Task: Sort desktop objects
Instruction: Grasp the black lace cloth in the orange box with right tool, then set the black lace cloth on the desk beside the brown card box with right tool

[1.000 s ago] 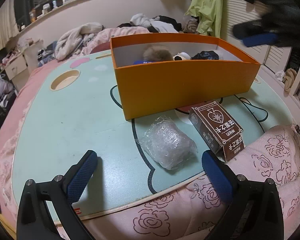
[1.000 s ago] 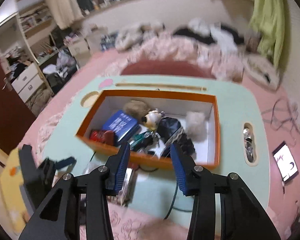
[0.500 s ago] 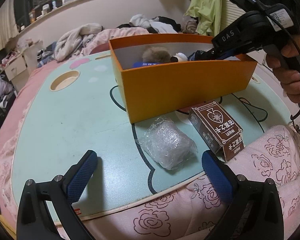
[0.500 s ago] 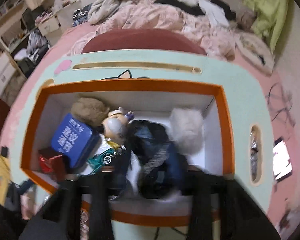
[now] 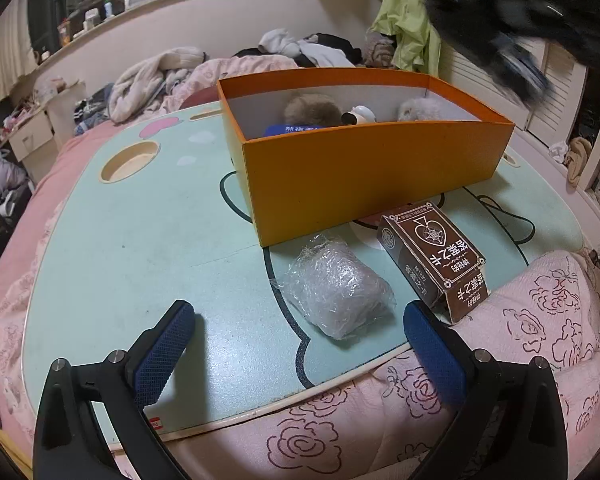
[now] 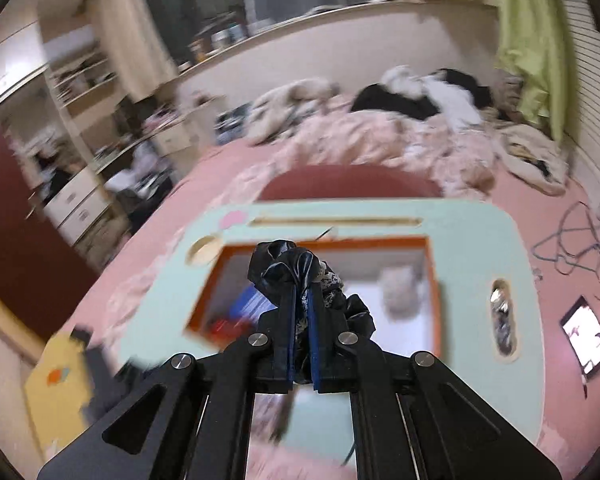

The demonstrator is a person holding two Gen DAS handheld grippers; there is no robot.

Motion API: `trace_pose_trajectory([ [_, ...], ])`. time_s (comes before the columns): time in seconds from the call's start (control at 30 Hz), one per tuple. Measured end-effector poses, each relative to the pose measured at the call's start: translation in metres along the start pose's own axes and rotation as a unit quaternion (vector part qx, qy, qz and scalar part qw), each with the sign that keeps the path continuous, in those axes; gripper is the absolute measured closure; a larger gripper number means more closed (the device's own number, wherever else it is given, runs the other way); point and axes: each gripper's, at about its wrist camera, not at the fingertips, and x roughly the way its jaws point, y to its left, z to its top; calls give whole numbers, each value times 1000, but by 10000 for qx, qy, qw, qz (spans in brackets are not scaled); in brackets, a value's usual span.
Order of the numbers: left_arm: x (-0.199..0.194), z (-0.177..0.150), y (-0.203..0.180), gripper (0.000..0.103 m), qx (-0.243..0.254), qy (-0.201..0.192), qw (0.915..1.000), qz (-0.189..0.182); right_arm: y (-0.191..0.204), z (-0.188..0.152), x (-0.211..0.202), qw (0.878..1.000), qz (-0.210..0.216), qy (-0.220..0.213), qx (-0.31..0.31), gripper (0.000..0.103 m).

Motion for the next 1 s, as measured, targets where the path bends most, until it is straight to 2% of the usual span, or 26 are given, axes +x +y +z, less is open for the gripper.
trace_pose_trajectory([
  [0.13,0,-1,0,0,0,-1,10000,1,14,-37,2,9988,-59,269,-405,97],
  [0.2,0,-1,0,0,0,-2,10000,1,11,-54,21,9974,-131,530,-460,97],
  [0.3,0,-1,0,0,0,-3,10000,2,3,-69,57,9950,-241,942,-216,94],
  [0.33,-1,-1,0,0,0,-4,10000,2,-1,-71,68,9949,-264,965,-114,92],
  [0.37,-1,-1,0,0,-3,-6,10000,0,-6,-71,71,9964,-268,804,26,90],
  [0.47,-1,-1,0,0,-2,-6,10000,1,-14,-70,62,9980,-228,418,414,76],
  [0.5,-1,-1,-1,0,-3,-5,10000,3,-13,-71,57,9981,-222,351,462,58],
  [0.53,-1,-1,0,0,-3,-4,10000,3,-11,-74,47,9984,-254,205,453,34],
  [0.57,-1,-1,0,0,-3,-5,10000,5,-9,-77,41,9986,-309,113,405,27],
  [0.6,-1,-1,0,0,-3,-6,10000,4,-6,-81,33,9987,-405,-30,301,23],
  [0.67,-1,-2,0,0,-3,-6,10000,1,3,-95,24,9975,-700,-121,-25,23],
  [0.77,-1,-2,0,0,-3,-8,10000,3,8,-117,30,9932,-1083,125,-419,23],
  [0.87,-2,-2,0,0,4,-16,10000,9,-1,-132,55,9889,-1244,674,-459,18],
  [1.0,-3,0,-1,0,-16,-24,10000,30,-6,-124,67,9874,-1342,671,-501,8],
])
